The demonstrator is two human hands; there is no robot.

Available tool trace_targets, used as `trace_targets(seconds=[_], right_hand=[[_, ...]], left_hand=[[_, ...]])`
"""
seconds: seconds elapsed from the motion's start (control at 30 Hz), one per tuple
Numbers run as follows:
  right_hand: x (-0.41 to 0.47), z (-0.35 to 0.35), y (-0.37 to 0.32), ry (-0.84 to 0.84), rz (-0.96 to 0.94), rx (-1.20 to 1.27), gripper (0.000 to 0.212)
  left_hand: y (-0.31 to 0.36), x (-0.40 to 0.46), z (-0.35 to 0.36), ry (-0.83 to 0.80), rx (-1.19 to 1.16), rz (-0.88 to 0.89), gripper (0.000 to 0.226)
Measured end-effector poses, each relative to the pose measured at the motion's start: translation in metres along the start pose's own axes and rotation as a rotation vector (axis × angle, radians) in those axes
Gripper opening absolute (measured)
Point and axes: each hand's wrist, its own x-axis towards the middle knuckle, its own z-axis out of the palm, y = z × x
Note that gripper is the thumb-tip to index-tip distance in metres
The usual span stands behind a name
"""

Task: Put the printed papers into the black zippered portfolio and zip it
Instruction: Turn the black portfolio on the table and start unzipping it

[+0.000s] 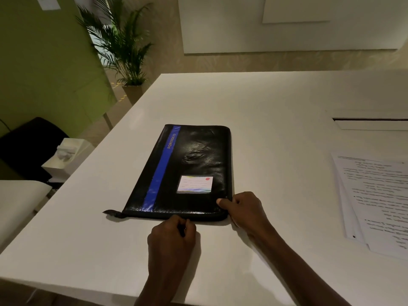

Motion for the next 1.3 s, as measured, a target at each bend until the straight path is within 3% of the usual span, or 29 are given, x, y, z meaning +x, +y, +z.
trace_targets(seconds=[0.23, 0.4, 0.63, 1.3], right_hand=[[0.000, -0.002, -0.001, -0.083, 0.032, -0.028, 0.050], [0.004, 0.000, 0.001, -0.049, 0.010, -0.111, 0.054], [0.007, 0.004, 0.008, 0.015, 0.019, -0.090, 0.056], [0.007, 0.003, 0.007, 0.002, 0.025, -0.155, 0.052]], left_hand=[[-0.008, 0.000, -0.003, -0.025, -0.026, 0.016, 0.021], [-0.013, 0.002, -0.004, -0.023, 0.004, 0.021, 0.022], [-0.029, 0.010, -0.016, 0.025, 0.031, -0.084, 0.021], [-0.059, 0.027, -0.052, 0.170, 0.057, -0.283, 0.025]])
